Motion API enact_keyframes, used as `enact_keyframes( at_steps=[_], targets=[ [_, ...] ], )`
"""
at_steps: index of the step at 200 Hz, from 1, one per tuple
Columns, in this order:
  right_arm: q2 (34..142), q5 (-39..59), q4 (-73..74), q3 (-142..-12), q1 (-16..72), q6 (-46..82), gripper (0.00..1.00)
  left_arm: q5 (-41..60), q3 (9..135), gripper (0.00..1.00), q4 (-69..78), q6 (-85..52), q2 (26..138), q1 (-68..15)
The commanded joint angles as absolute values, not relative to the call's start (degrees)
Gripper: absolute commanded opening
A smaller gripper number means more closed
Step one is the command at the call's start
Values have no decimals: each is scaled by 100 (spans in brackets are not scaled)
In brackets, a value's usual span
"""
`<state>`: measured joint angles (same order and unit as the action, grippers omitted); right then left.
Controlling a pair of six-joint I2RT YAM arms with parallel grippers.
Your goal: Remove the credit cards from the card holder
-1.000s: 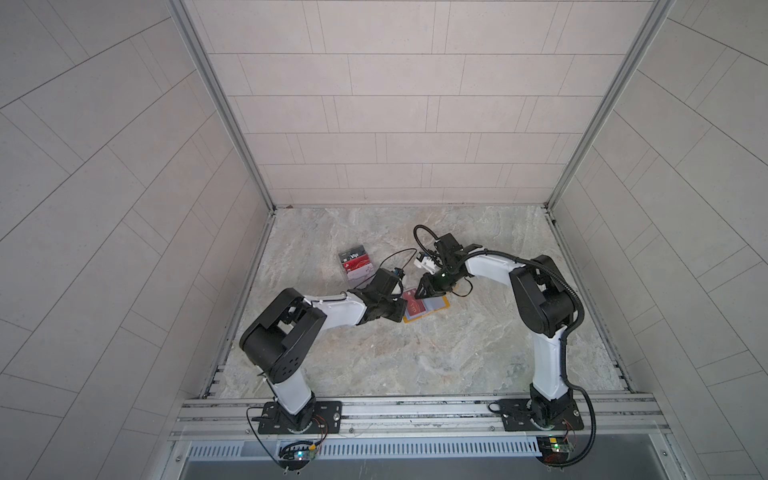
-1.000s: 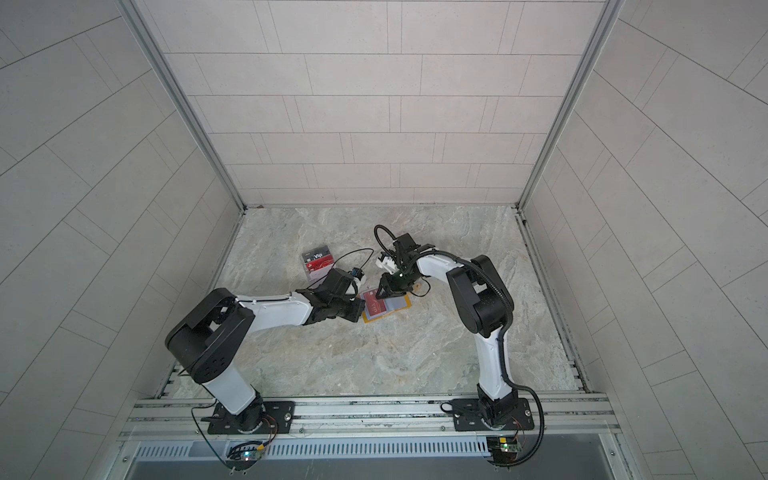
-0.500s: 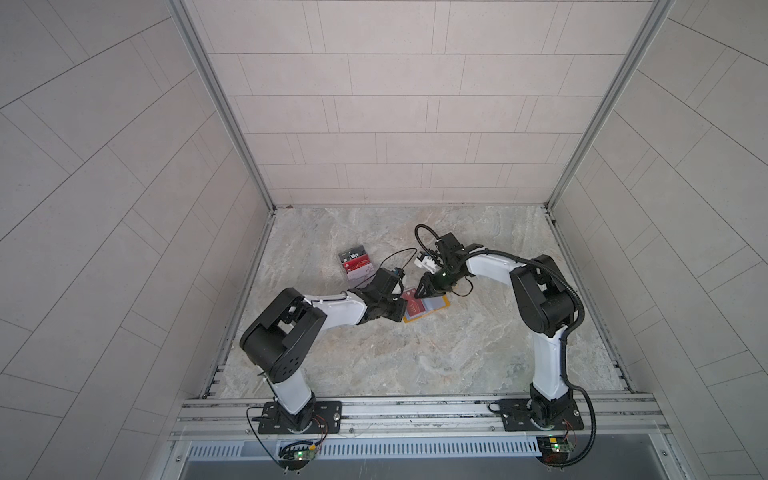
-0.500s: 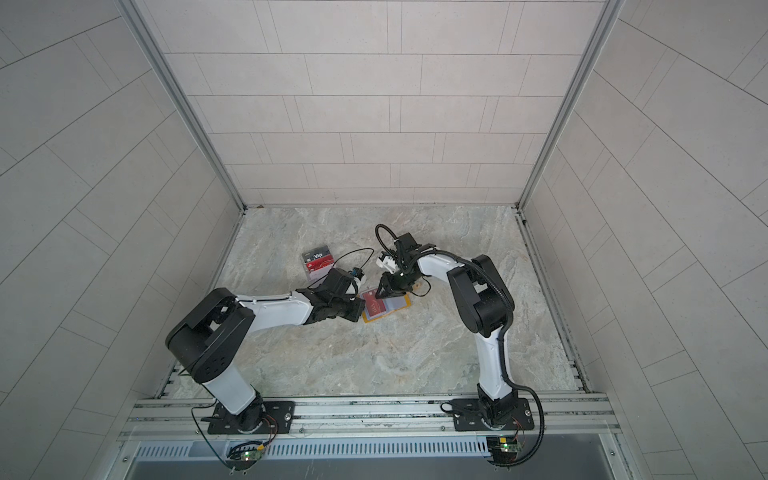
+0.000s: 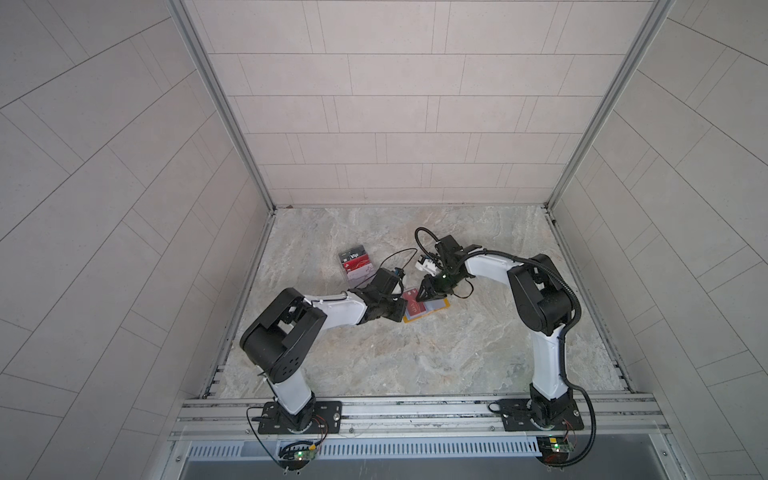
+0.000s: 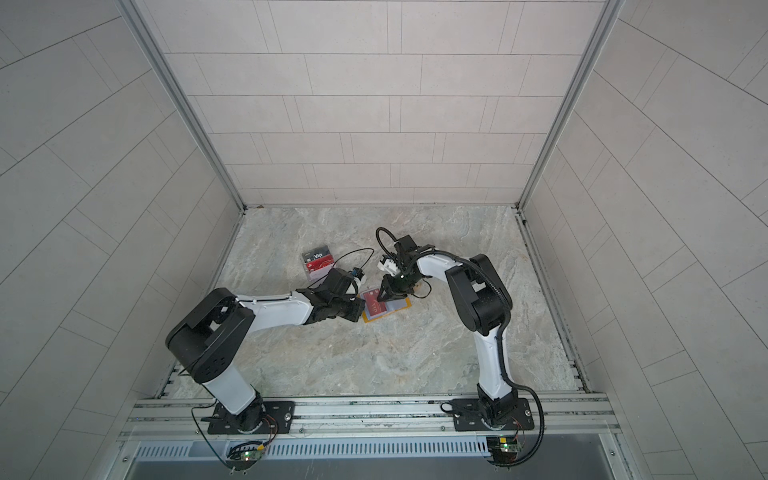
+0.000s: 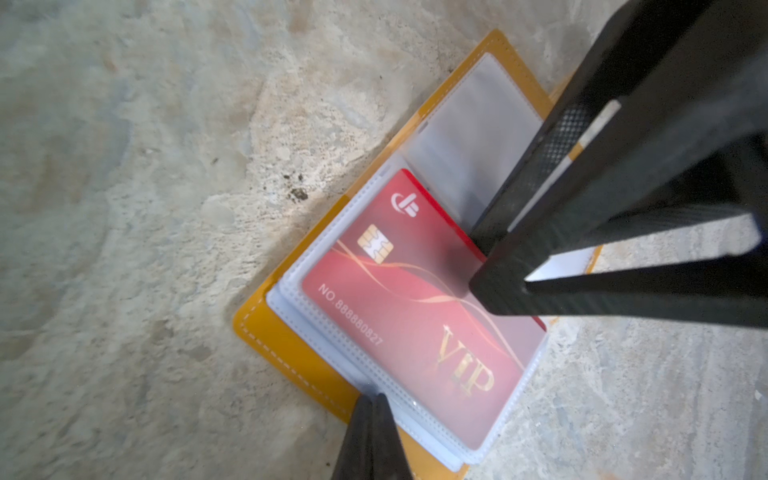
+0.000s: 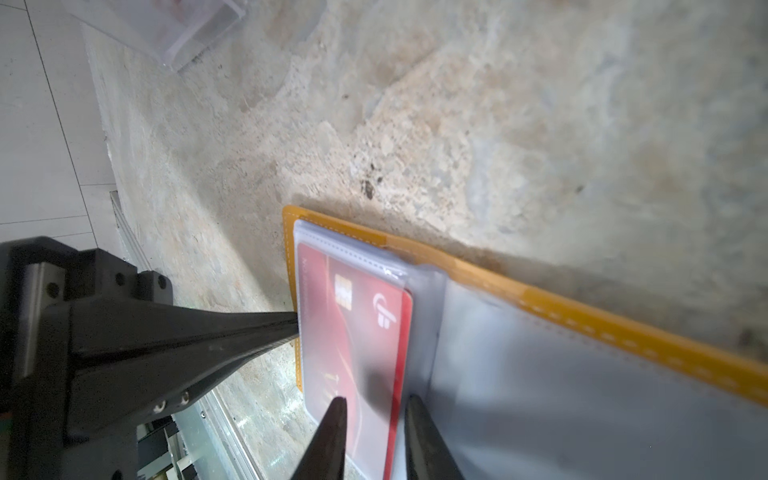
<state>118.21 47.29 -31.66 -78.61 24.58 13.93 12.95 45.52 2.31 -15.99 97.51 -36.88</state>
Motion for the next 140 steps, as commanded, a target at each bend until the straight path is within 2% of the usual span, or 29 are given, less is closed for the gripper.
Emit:
enact_keyframes(
  at_steps=[1,140],
  targets=[
    [11667,5072,-3199,-7787,2476,1304,26,1125,4570,0,-185,-1529,9947,-3700],
    [11364,5692,-3213,-7717,2262,1195,23,1139,4603,0,-237,-1529,10001,-3700]
  ],
)
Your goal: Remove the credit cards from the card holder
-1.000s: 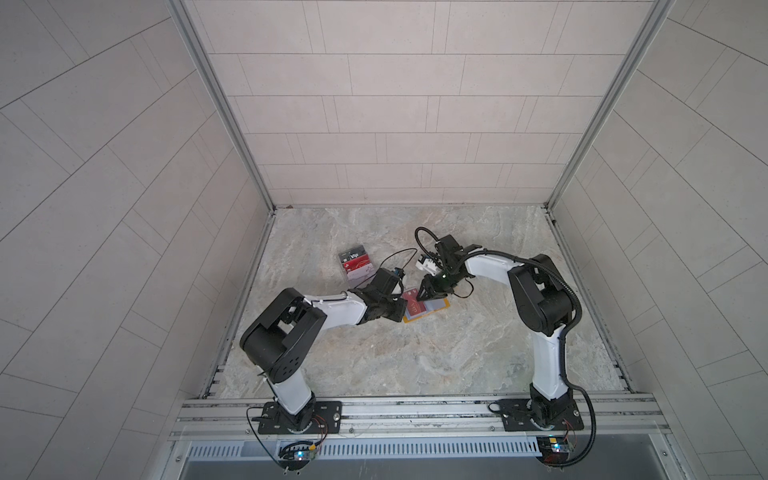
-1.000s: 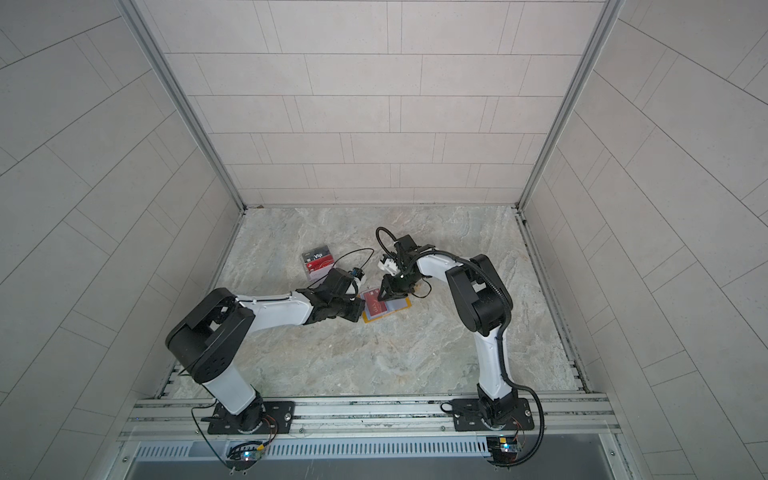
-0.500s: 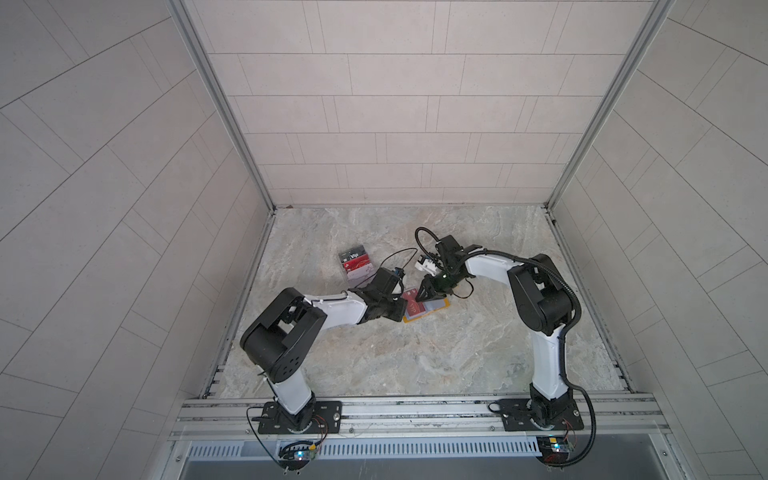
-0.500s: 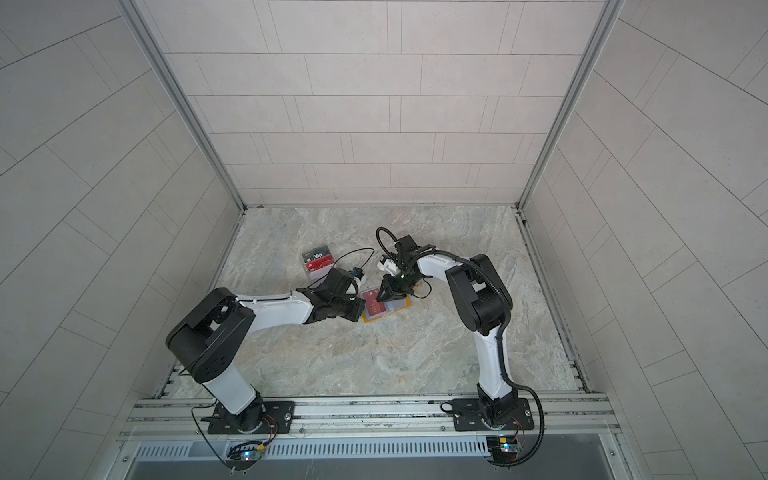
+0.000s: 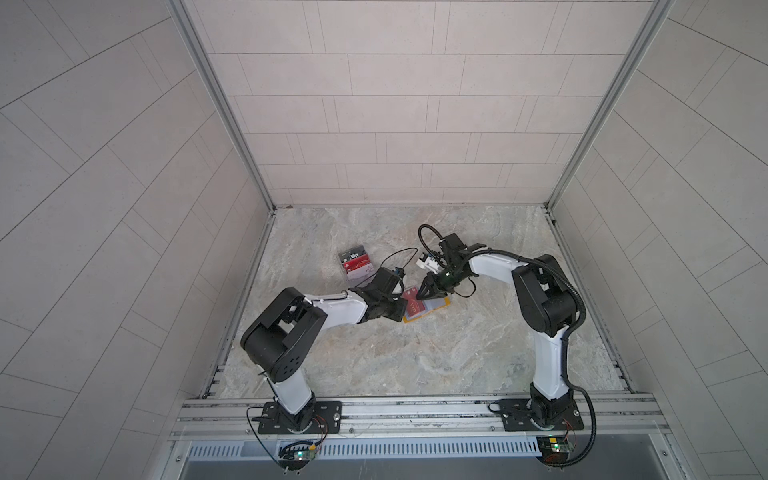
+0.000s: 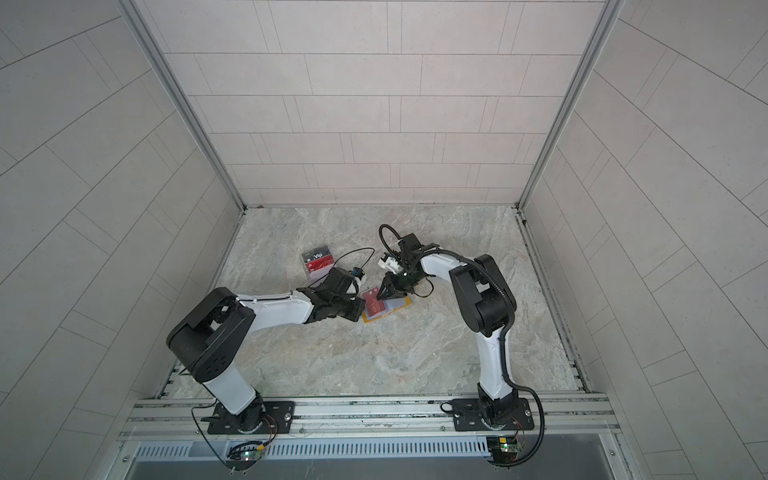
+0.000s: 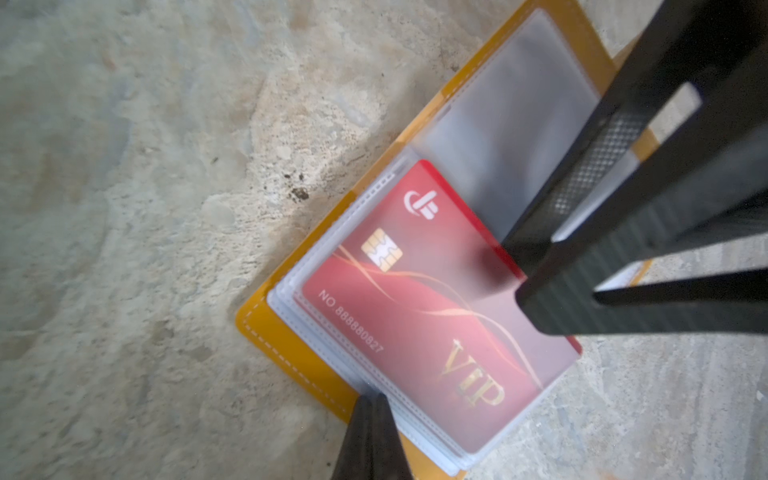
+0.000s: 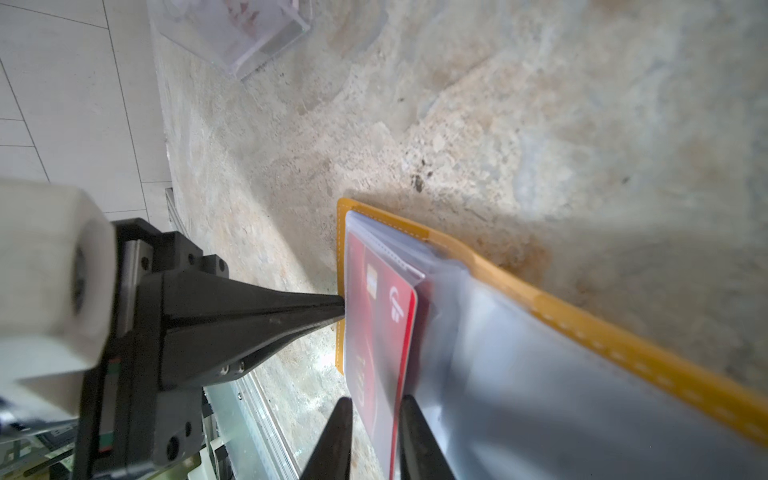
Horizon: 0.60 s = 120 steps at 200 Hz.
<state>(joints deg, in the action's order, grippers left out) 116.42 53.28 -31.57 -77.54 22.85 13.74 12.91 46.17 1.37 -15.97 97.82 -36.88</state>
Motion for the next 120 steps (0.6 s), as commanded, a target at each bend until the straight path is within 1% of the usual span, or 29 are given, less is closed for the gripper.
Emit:
enact_keyframes(
  at_steps=[1,42,120],
  targets=[
    [11364,5703,-3210,-7717,2265,1200,24,1141,4600,0,-237,-1529,9997,-3700],
    [11506,5945,-3023,-7673,2315,1296,23,1150,4653,0,-262,-1529,10002,-3705],
    [11888,5888,-3208,-7881,2588,1135,23,1148,4729,0,-323,-1519,10028,-3705]
  ],
)
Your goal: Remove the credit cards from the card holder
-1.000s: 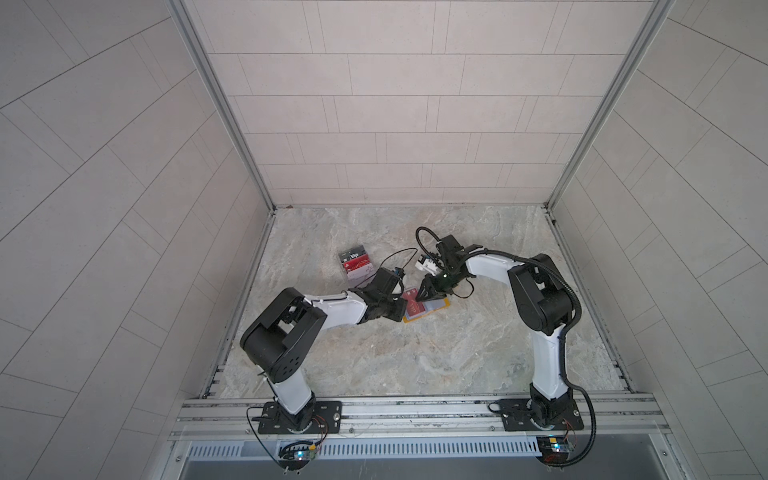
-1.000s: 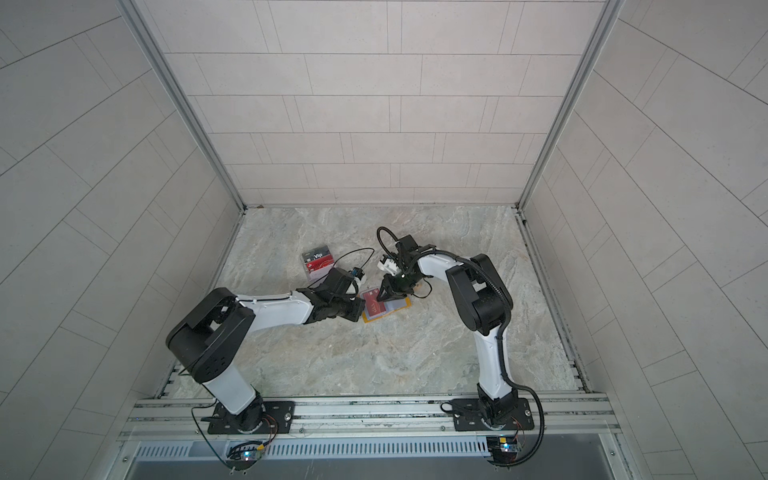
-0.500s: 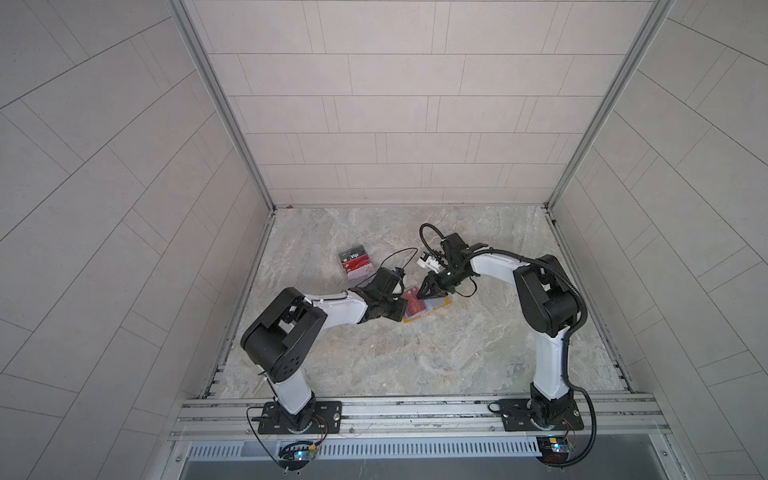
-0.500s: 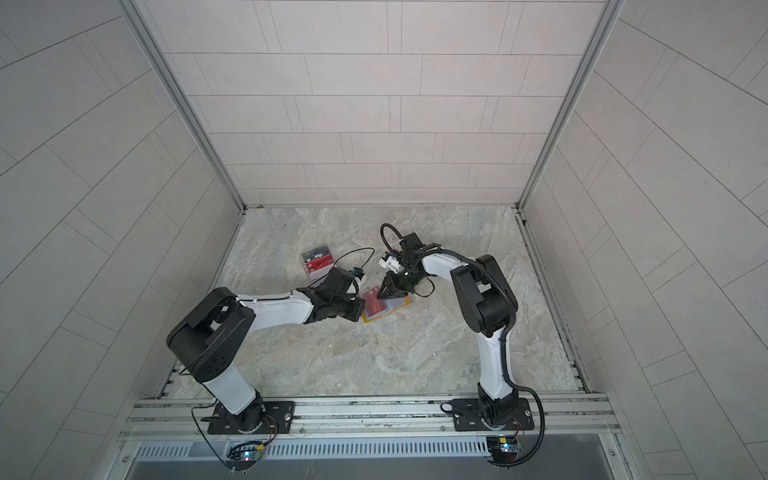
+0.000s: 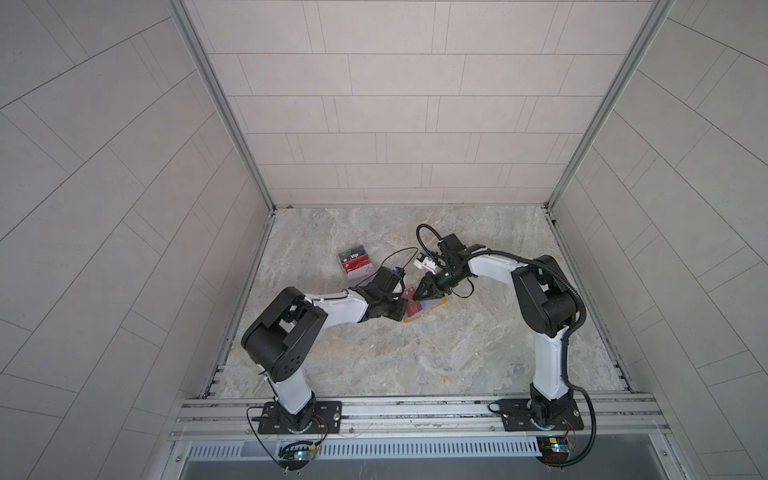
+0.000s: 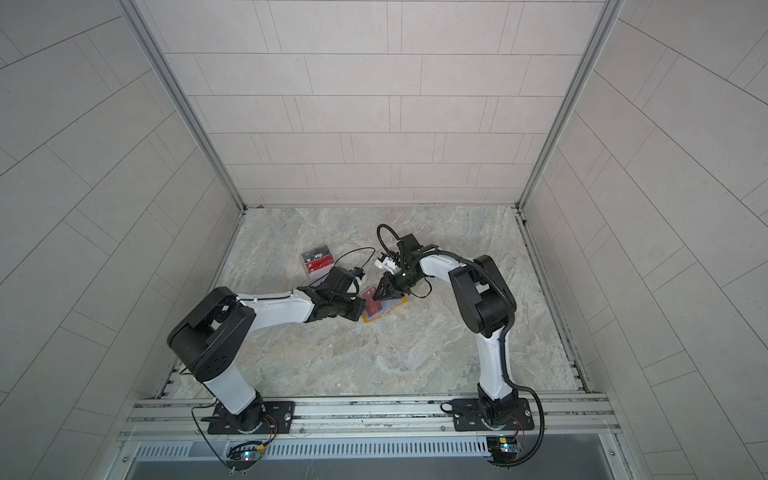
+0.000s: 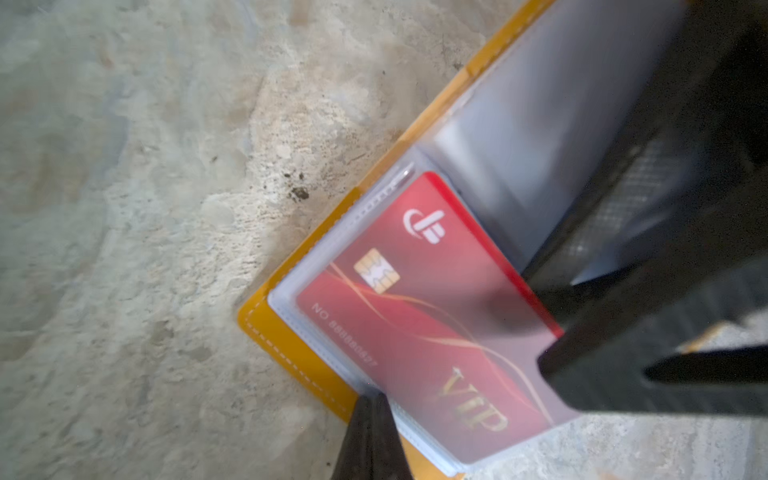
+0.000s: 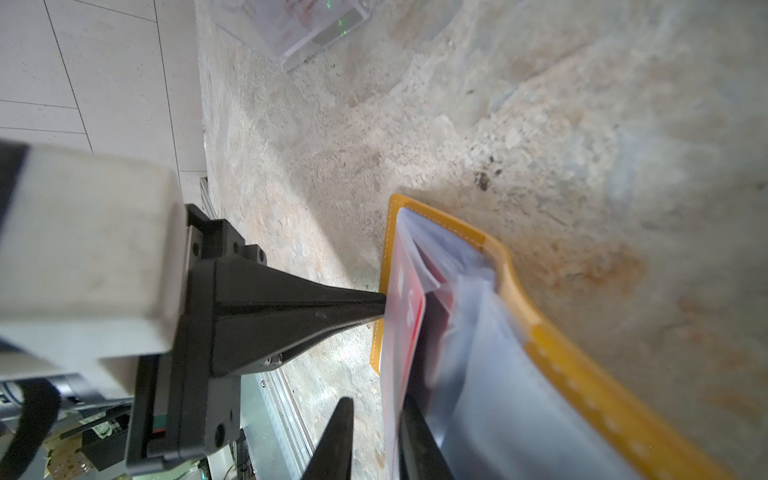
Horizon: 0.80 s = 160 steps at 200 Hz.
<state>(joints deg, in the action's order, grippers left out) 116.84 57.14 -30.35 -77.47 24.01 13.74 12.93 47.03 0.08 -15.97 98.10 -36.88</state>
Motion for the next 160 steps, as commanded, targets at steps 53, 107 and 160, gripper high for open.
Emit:
enact_keyframes(
  at_steps=[53,107,160],
  targets=[
    [12054,5924,-3226,-7910,2662,1059,22,1134,4673,0,-299,-1521,10011,-3709],
    [12045,6174,-2820,-7725,2698,1164,24,1143,4666,0,-281,-1529,10037,-3705],
    [11754,6409,-2332,-7408,2616,1392,22,1102,4656,0,-316,-1521,10037,-3708]
  ],
)
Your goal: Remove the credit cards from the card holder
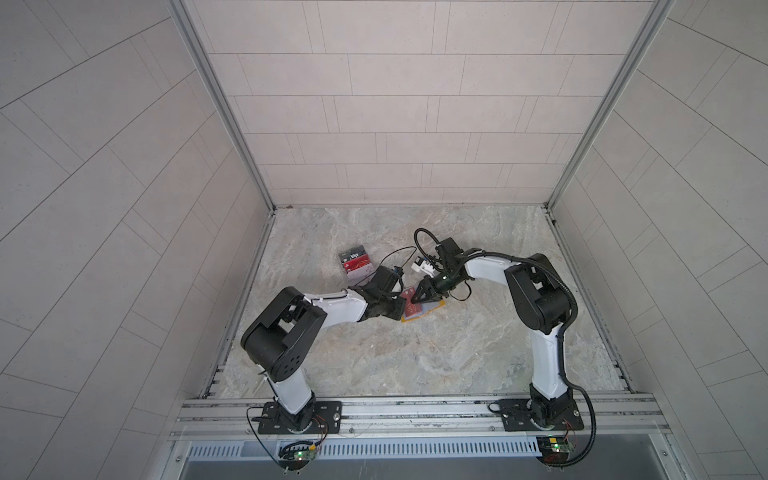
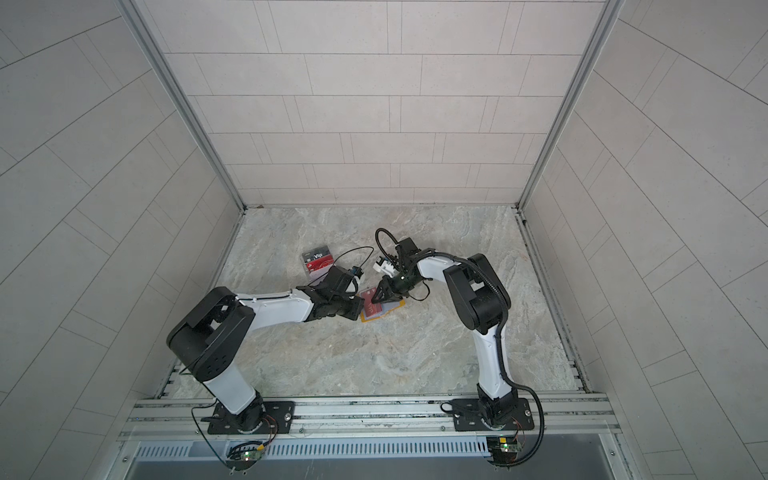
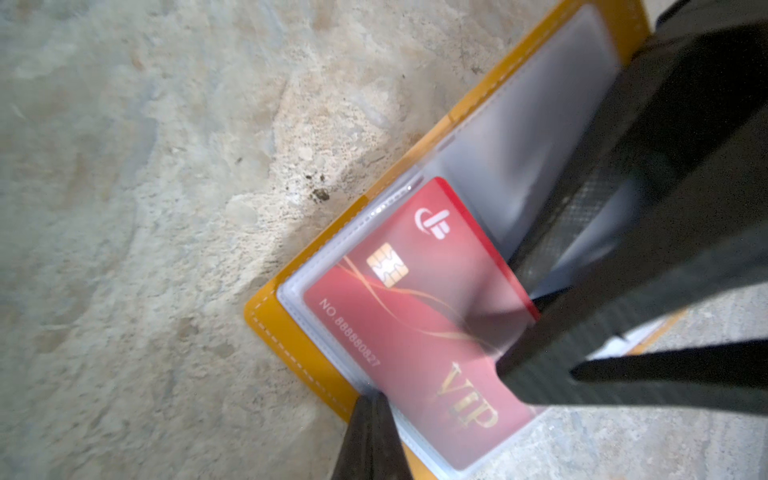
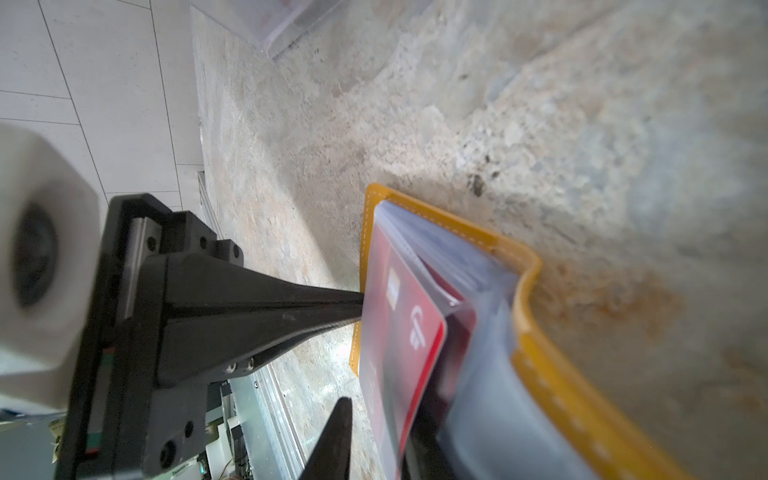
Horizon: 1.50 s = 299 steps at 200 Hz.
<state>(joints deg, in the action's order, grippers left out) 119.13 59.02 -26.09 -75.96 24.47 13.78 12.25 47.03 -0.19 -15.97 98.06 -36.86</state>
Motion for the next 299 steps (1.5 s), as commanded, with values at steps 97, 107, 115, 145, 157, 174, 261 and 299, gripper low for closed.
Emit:
enact_keyframes(
  at_steps=[97,107,115,145,157,174,261,299],
  targets=[
    [11360,6704,-1460,-6860,2259,1990,19,1081,4702,0,-378,-1493,10088,-3708],
    [11327,6722,-1429,-6832,2225,2011,19,1079,4702,0,-386,-1492,10088,-3705],
    [11300,6721,-1404,-6804,2199,2028,19,1080,4704,0,-384,-1494,10094,-3705],
    [11201,6737,-1239,-6660,2097,2143,19,1081,4710,0,-379,-1485,10098,-3702],
    [11163,6757,-1138,-6598,2061,2210,19,1080,4713,0,-395,-1477,10090,-3702],
    [11119,6759,-1049,-6541,2022,2272,19,1080,4728,0,-396,-1477,10100,-3703],
    [11043,6680,-1048,-6478,1877,2298,14,1069,4742,0,-416,-1477,10056,-3705],
    [10986,6515,-1063,-6396,1788,2325,9,1124,4739,0,-398,-1440,10021,-3709]
  ],
)
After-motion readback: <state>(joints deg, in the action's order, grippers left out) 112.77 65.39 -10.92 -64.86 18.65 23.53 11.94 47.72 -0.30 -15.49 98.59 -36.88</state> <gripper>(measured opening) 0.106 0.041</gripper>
